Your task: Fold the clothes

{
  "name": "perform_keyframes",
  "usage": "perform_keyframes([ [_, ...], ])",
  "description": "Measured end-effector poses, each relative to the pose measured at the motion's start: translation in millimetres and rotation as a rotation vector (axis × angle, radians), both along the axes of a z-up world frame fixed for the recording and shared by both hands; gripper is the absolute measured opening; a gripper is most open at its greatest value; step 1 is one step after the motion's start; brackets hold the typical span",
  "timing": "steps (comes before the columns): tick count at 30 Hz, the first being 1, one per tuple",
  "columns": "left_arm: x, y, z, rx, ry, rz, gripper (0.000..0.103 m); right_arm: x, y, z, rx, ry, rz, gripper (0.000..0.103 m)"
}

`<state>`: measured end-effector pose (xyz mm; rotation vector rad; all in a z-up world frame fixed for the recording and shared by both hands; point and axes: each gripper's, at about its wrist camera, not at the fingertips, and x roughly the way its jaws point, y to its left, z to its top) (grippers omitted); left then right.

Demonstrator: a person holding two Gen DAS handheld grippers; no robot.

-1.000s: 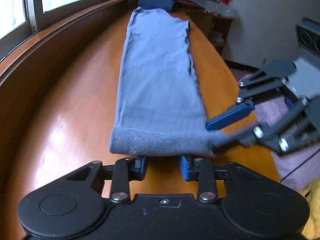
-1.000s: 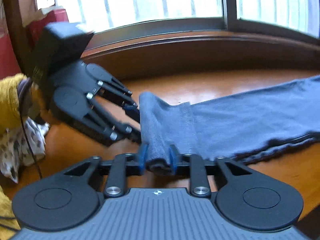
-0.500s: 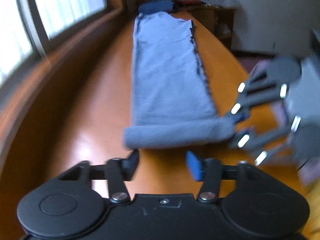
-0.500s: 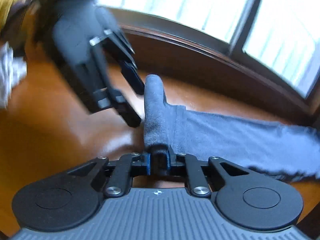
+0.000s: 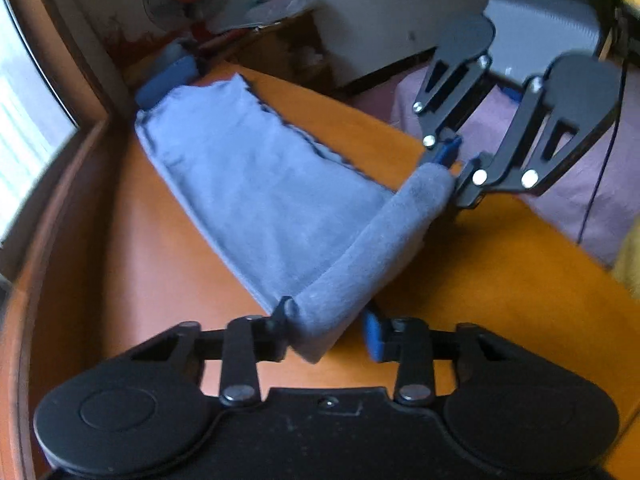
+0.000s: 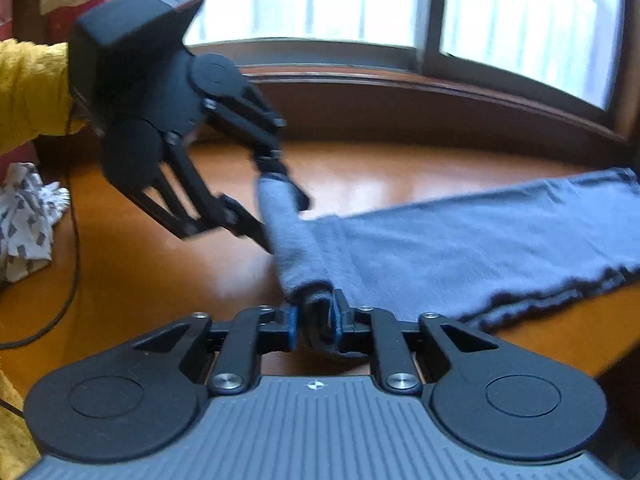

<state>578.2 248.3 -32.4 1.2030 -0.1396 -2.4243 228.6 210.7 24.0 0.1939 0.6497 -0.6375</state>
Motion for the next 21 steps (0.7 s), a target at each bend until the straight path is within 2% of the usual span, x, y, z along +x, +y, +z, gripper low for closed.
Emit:
perform_keyframes([
  [2,2,0,-1,0.02,0.023,0.022,0.03,-2,3,-7,-0.029,0.006,-0.034,0.053],
  [3,2,0,-2,0.028,0.032,0.031,0.03,0,3,-12,-0.047,0.012,-0.042,0.055],
  [6,0,1,-7,0.037,0.019,0.04,0.03,7,2,-24,-0.071,0.022,-0.05,0.054],
  [10,2,-7,-7,0.089,0.037,0.072,0.031,16,-3,-29,-0.112,0.021,-0.063,0.049],
  [12,4,-11,-6,0.122,0.057,0.1,0.033,14,7,-27,-0.218,0.042,-0.066,0.05],
  [15,4,-13,-5,0.17,0.073,0.143,0.033,19,26,-32,-0.395,0.118,0.009,0.049],
  [16,2,-12,-4,0.178,0.069,0.153,0.033,20,24,-34,-0.386,0.124,0.037,0.036],
  [17,0,-12,-3,0.18,0.06,0.165,0.033,20,18,-35,-0.332,0.11,0.059,0.022],
  [18,-3,-11,-1,0.18,0.049,0.178,0.033,17,7,-34,-0.237,0.062,0.067,0.018],
  [20,-9,-10,5,0.172,0.03,0.209,0.034,8,-16,-27,-0.073,-0.045,0.039,0.017],
  [21,-11,-10,8,0.166,0.031,0.225,0.035,0,-34,-23,0.04,-0.112,0.02,0.017],
])
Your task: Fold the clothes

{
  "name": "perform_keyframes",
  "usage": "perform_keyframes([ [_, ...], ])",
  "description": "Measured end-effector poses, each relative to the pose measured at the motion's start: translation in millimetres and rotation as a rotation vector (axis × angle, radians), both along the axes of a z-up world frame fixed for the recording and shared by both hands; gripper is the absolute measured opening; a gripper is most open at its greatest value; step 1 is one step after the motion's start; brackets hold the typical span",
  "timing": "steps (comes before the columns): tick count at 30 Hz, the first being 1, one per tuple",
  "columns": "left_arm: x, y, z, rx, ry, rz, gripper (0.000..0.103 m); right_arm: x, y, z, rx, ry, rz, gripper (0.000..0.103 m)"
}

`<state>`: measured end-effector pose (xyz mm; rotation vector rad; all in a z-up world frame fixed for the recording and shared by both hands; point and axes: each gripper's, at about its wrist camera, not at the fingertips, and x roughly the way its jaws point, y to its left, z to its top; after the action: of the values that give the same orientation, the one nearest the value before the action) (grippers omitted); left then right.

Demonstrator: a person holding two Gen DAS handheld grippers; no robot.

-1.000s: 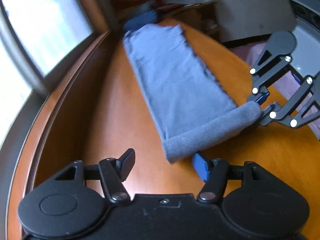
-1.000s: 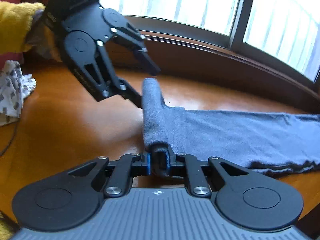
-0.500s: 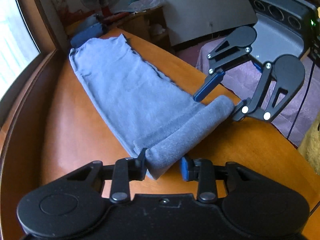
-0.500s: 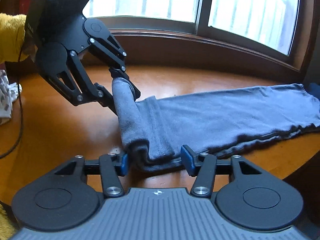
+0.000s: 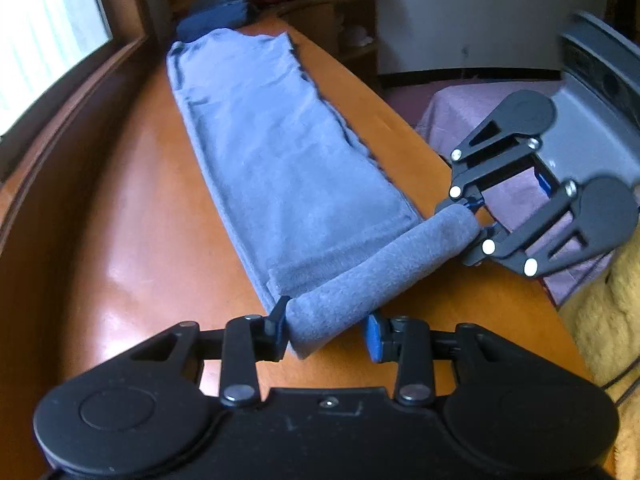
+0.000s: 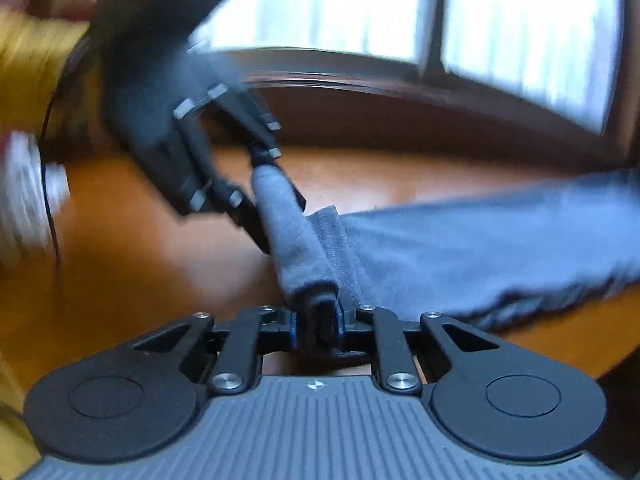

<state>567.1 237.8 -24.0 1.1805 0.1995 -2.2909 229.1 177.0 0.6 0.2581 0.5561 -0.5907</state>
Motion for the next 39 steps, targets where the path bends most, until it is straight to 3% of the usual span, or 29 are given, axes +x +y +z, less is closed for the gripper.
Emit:
perform_keyframes([
  [4,-13,-11,13,-0.023,0.024,0.075,0.042,-42,-66,1,0.399,-0.304,-0.125,0.016],
  [7,-26,-25,19,-0.037,0.045,0.139,0.043,-60,-100,-7,0.494,-0.391,-0.188,0.017],
  [13,-60,-49,15,-0.055,0.004,0.179,0.043,-57,-130,-17,0.438,-0.272,-0.227,0.02],
  [16,-78,-59,-2,-0.049,-0.108,0.192,0.047,-54,-138,-19,0.423,-0.264,-0.215,0.022],
  [19,-79,-66,-2,-0.019,-0.097,0.234,0.05,-58,-123,-8,0.325,-0.216,-0.211,0.03],
  [25,-77,-62,-1,-0.018,-0.096,0.265,0.052,-65,-94,19,0.036,-0.188,-0.222,0.031],
  [27,-77,-66,-2,-0.019,-0.091,0.258,0.054,-58,-100,16,0.058,-0.185,-0.198,0.031],
  [30,-73,-67,-4,-0.018,-0.067,0.257,0.058,-44,-112,-7,0.122,-0.065,-0.236,0.03],
  [32,-69,-67,-5,-0.008,-0.043,0.27,0.059,-50,-117,1,0.151,-0.084,-0.24,0.029],
  [34,-67,-65,-5,-0.01,-0.027,0.276,0.059,-64,-126,16,0.106,-0.113,-0.247,0.034],
  [35,-66,-65,-6,-0.012,-0.019,0.283,0.059,-66,-136,20,0.06,-0.082,-0.276,0.043],
  [39,-65,-63,-6,0.024,0.018,0.329,0.059,-87,-209,22,-0.028,0.076,-0.482,0.044],
])
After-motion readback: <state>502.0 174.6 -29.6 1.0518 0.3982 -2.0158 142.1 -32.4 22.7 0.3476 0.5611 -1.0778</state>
